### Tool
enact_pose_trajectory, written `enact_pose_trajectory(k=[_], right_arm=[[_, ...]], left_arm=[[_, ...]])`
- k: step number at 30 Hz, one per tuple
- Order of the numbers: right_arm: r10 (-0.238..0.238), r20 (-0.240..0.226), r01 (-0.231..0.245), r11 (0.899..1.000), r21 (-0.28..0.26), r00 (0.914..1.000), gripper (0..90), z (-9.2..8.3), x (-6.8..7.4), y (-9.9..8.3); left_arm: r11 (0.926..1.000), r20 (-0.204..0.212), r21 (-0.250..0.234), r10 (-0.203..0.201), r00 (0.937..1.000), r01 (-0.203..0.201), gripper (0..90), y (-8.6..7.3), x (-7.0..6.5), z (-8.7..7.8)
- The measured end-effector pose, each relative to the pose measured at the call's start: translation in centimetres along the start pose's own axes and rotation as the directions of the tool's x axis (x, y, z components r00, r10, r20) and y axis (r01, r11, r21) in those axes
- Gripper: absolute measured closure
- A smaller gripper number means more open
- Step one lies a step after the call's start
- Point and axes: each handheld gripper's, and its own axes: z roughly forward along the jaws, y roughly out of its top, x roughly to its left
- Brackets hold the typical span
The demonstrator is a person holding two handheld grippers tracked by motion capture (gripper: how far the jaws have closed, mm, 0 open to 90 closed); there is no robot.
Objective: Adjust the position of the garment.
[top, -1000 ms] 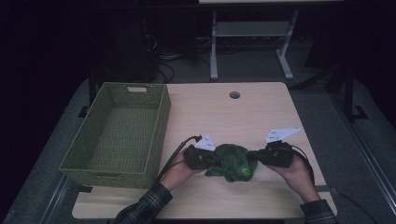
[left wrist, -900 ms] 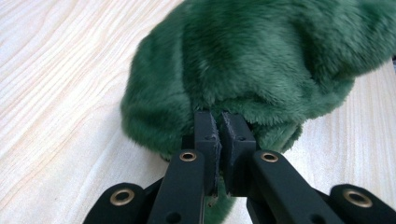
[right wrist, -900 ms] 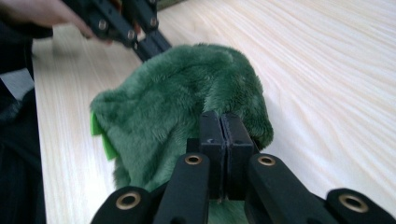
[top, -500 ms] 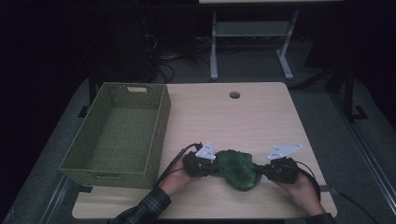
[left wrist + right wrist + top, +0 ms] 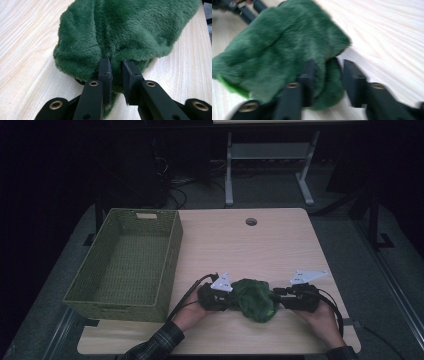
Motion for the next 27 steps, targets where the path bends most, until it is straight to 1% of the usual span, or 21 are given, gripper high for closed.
enact_pose_trajectory(k=[1, 3, 4, 5, 6, 7, 9, 10, 11, 13, 14, 15, 17, 18, 20, 21, 23, 24, 25, 26, 27], right_arm=[[0.014, 0.009, -0.014, 1.000, -0.002, 0.9999, 54.0, -0.2, -0.1, 0.0], [0.025, 0.034, -0.025, 1.000, -0.014, 0.9991, 45.7, -0.6, -0.3, -0.2], [0.032, 0.048, -0.031, 0.999, -0.023, 0.9983, 43.2, -0.8, -0.4, -0.3], [0.046, 0.067, -0.043, 0.998, -0.043, 0.9967, 38.0, -1.3, -0.7, -0.7], [0.046, 0.067, -0.043, 0.998, -0.043, 0.9967, 38.0, -1.3, -0.7, -0.7], [0.056, 0.079, -0.053, 0.998, -0.046, 0.9953, 36.0, -1.6, -0.8, -0.9], [0.077, 0.103, -0.070, 0.995, -0.067, 0.9917, 33.0, -2.2, -1.1, -1.3], [0.082, 0.117, -0.073, 0.994, -0.076, 0.9898, 30.9, -2.6, -1.2, -1.6], [0.095, 0.137, -0.085, 0.993, -0.077, 0.9860, 28.4, -2.8, -1.4, -1.8], [0.112, 0.177, -0.103, 0.993, -0.060, 0.9777, 25.3, -3.0, -2.0, -2.5], [0.118, 0.187, -0.109, 0.993, -0.054, 0.9753, 24.7, -2.9, -2.2, -2.7], [0.130, 0.192, -0.124, 0.991, -0.047, 0.9728, 23.9, -2.8, -2.5, -3.0], [0.155, 0.199, -0.152, 0.988, -0.031, 0.9677, 22.5, -2.4, -3.0, -3.3], [0.152, 0.202, -0.150, 0.988, -0.027, 0.9675, 21.8, -2.3, -3.2, -3.4], [0.154, 0.215, -0.156, 0.988, -0.009, 0.9644, 20.0, -2.0, -3.3, -3.5], [0.163, 0.216, -0.165, 0.986, -0.009, 0.9626, 19.8, -1.8, -3.3, -3.6], [0.163, 0.220, -0.165, 0.986, -0.009, 0.9618, 19.3, -1.7, -3.4, -3.7], [0.172, 0.217, -0.176, 0.984, -0.002, 0.9610, 19.0, -1.7, -3.4, -3.7], [0.162, 0.221, -0.167, 0.986, 0.004, 0.9618, 18.5, -1.4, -3.5, -3.8], [0.162, 0.221, -0.167, 0.986, 0.004, 0.9618, 18.5, -1.4, -3.5, -3.8], [0.159, 0.225, -0.169, 0.985, 0.023, 0.9612, 17.8, -1.2, -3.4, -3.9]], left_arm=[[1.0000, 0.003, -0.005, -0.003, 1.0000, 0.003, 77.2, 0.0, 0.0, -0.1], [0.9999, 0.005, -0.013, 0.003, 1.0000, -0.003, 74.9, 0.1, 0.0, -0.2], [0.9999, 0.008, -0.017, 0.001, 1.0000, -0.001, 73.4, 0.2, -0.1, -0.2], [0.9997, 0.009, -0.025, 0.001, 1.0000, -0.001, 70.8, 0.3, -0.1, -0.4], [0.9997, 0.009, -0.025, 0.001, 1.0000, -0.001, 69.2, 0.3, -0.1, -0.4], [0.9996, 0.010, -0.027, 0.001, 1.0000, -0.001, 69.2, 0.3, -0.1, -0.5], [0.9996, 0.011, -0.029, -0.001, 0.9999, 0.001, 66.0, 0.4, -0.1, -0.5], [0.9997, 0.011, -0.024, 0.002, 0.9999, -0.002, 62.9, 0.5, -0.1, -0.6], [0.9996, 0.006, -0.029, 0.002, 1.0000, -0.002, 60.3, 0.5, -0.2, -0.7], [0.9993, 0.006, -0.038, 0.003, 1.0000, -0.003, 52.8, 0.8, -0.4, -1.1], [0.9992, -0.002, -0.038, 0.005, 1.0000, -0.006, 48.8, 1.0, -0.5, -1.3], [0.9987, -0.012, -0.051, 0.005, 0.9999, -0.006, 45.5, 1.2, -0.7, -1.6], [0.9977, -0.020, -0.066, 0.012, 0.9997, -0.013, 40.3, 1.6, -0.8, -2.1], [0.9971, -0.021, -0.074, 0.017, 0.9996, -0.019, 38.5, 1.9, -0.8, -2.4], [0.9954, -0.025, -0.094, 0.019, 0.9995, -0.022, 37.4, 2.4, -0.9, -2.8], [0.9946, -0.025, -0.099, 0.027, 0.9993, -0.030, 37.0, 2.7, -1.0, -3.0], [0.9935, -0.030, -0.109, 0.030, 0.9991, -0.033, 35.9, 3.1, -1.1, -3.2], [0.9928, -0.033, -0.113, 0.036, 0.9988, -0.040, 35.5, 3.3, -1.1, -3.4], [0.9910, -0.040, -0.125, 0.042, 0.9983, -0.047, 34.9, 3.7, -0.9, -3.7], [0.9910, -0.040, -0.125, 0.042, 0.9983, -0.047, 34.8, 3.7, -0.9, -3.7], [0.9899, -0.044, -0.132, 0.045, 0.9980, -0.051, 34.7, 4.0, -0.8, -3.9]])
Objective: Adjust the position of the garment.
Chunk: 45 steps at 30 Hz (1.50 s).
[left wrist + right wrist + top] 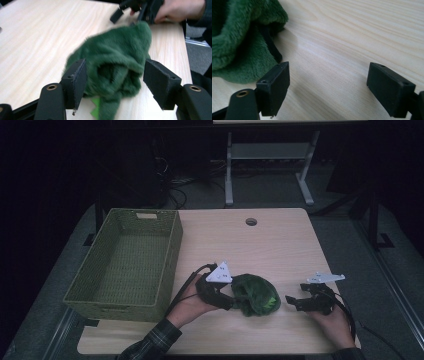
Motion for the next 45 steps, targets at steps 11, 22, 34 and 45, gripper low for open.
enact_pose_trajectory(k=[11, 22, 34, 45], right_arm=[[-0.009, 0.006, 0.009, 1.000, 0.000, 0.9999, 16.6, 0.2, -0.1, 0.0], [-0.027, 0.017, 0.027, 1.000, 0.002, 0.9995, 15.8, 0.3, 0.1, -0.1], [-0.036, 0.028, 0.036, 0.999, -0.006, 0.9990, 15.9, 0.4, 0.2, -0.1], [-0.048, 0.035, 0.048, 0.999, -0.010, 0.9982, 16.1, 0.4, 0.3, -0.2]], left_arm=[[0.9996, 0.074, -0.013, 0.025, 0.9970, -0.024, 33.4, 3.7, 1.0, 3.1], [0.9906, 0.162, 0.115, 0.055, 0.9853, -0.074, 27.3, 1.3, -0.6, 6.6], [0.9654, 0.144, 0.182, 0.162, 0.9762, -0.187, 28.8, -1.5, -1.9, 7.7], [0.9322, 0.091, 0.224, 0.270, 0.9584, -0.284, 41.0, -2.2, -2.6, 8.2]])
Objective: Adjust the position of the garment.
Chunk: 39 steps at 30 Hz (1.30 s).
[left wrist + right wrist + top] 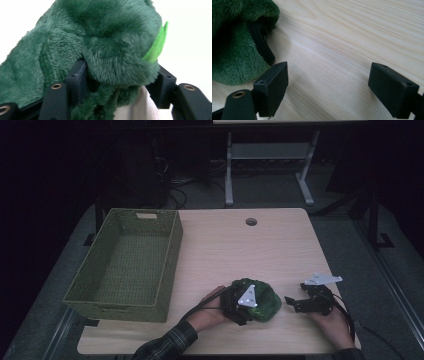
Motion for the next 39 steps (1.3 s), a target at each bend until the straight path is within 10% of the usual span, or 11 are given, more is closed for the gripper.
enact_pose_trajectory(k=[5, 14, 39], right_arm=[[0.003, 0.001, -0.003, 1.000, 0.000, 1.0000, 16.1, 0.0, 0.0, 0.0], [-0.004, 0.007, 0.005, 1.000, -0.006, 1.0000, 16.1, 0.0, 0.0, -0.2], [-0.017, 0.022, 0.017, 1.000, -0.016, 0.9996, 14.6, 0.1, 0.3, -0.3]], left_arm=[[0.9992, -0.023, 0.020, 0.035, 0.9991, -0.034, 55.5, -0.1, -0.3, 0.4], [0.9980, 0.034, -0.020, -0.059, 0.9977, 0.059, 78.9, -0.4, 0.6, 0.1], [0.9831, -0.075, -0.132, -0.137, 0.9877, 0.127, 81.6, 0.8, 3.6, -8.9]])
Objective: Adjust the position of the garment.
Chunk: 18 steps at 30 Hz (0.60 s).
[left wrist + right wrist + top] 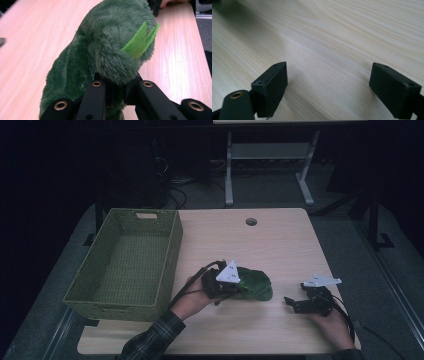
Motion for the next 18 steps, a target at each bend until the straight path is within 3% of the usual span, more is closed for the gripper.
enact_pose_trajectory(k=[4, 11, 18], right_arm=[[-0.003, 0.000, 0.003, 1.000, 0.001, 1.0000, 14.1, 0.0, 0.0, 0.0], [-0.002, 0.001, 0.002, 1.000, 0.002, 1.0000, 14.0, 0.0, 0.0, 0.0], [-0.005, 0.001, 0.005, 1.000, 0.001, 1.0000, 14.0, 0.0, 0.0, 0.0]], left_arm=[[0.9993, -0.038, -0.013, -0.035, 0.9987, 0.035, 81.5, 0.1, 1.3, -2.9], [0.9967, -0.055, -0.023, -0.079, 0.9953, 0.078, 81.5, -0.3, 2.7, -5.8], [0.9870, -0.067, -0.058, -0.154, 0.9858, 0.150, 81.5, -1.2, 4.6, -9.7]])
